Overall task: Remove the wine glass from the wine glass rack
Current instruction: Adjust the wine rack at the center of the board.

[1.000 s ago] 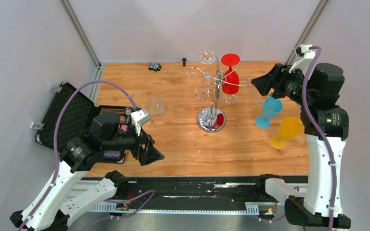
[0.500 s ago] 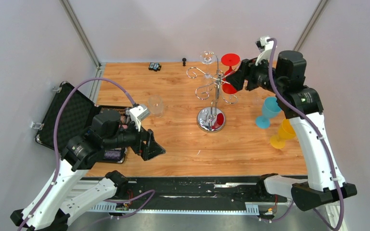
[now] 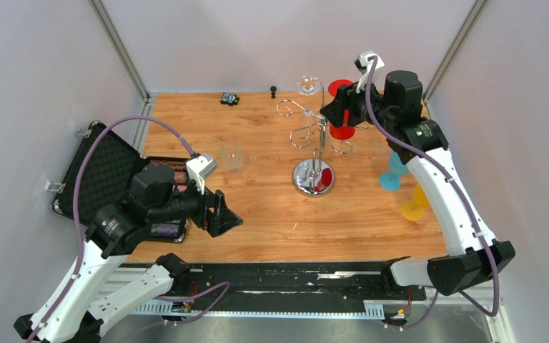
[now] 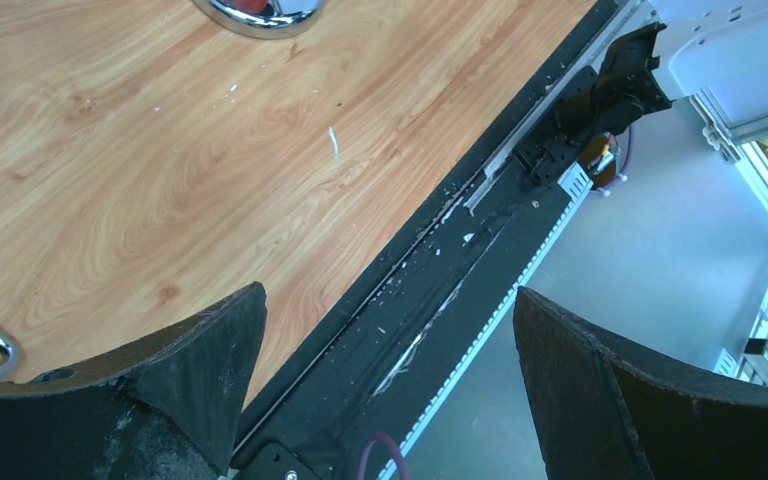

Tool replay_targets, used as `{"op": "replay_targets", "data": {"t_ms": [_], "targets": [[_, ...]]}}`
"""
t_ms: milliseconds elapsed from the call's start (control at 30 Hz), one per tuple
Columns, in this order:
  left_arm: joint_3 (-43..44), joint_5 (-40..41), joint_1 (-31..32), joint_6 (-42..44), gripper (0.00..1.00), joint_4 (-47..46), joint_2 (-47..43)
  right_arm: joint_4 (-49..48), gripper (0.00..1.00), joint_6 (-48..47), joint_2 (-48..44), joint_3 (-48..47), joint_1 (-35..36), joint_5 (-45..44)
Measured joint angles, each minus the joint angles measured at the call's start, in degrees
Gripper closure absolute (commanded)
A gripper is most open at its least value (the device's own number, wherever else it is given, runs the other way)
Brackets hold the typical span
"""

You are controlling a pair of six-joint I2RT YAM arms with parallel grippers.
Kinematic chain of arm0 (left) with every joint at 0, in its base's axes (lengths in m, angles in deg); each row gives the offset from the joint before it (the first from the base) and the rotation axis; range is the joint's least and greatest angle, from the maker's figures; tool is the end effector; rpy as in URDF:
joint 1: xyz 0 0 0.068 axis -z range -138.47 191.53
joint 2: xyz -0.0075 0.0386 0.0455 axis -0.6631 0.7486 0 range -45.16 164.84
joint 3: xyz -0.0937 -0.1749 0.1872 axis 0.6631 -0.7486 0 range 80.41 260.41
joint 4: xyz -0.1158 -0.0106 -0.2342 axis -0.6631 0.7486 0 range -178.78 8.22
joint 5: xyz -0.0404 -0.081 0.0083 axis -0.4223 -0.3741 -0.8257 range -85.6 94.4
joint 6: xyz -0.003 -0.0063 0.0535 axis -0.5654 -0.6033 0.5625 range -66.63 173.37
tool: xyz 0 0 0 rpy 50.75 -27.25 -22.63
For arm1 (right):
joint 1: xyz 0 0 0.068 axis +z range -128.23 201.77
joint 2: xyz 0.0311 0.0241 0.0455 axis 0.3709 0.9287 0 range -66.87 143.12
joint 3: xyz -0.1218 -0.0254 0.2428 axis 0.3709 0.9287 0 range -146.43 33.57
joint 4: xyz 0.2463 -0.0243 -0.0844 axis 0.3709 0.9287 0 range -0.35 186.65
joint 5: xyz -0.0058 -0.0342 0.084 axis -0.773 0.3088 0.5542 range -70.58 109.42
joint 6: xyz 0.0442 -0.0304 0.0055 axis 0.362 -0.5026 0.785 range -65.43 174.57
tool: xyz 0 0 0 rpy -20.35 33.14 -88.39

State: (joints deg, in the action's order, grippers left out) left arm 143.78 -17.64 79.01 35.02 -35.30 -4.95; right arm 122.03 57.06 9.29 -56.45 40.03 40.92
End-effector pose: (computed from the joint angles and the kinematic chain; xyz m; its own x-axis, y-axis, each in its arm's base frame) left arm 0.0811 -0.0789 0.3814 -0.6387 0.1219 -0.7597 0.6532 0.6078 -0.4516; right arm 0.2636 0.1007 0.4527 -0.3283 -0.0659 -0.9423 -0.6079 0.7783 0.1574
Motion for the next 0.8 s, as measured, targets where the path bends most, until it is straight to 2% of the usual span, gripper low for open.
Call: {"op": "replay_targets", "data": {"t_ms": [800], "targets": [[1.0, 2.3, 0.0, -0.9, 0.00, 2.1, 0.0, -17.8, 0.58, -3.3, 1.3, 11.7, 2.4, 1.5]]}}
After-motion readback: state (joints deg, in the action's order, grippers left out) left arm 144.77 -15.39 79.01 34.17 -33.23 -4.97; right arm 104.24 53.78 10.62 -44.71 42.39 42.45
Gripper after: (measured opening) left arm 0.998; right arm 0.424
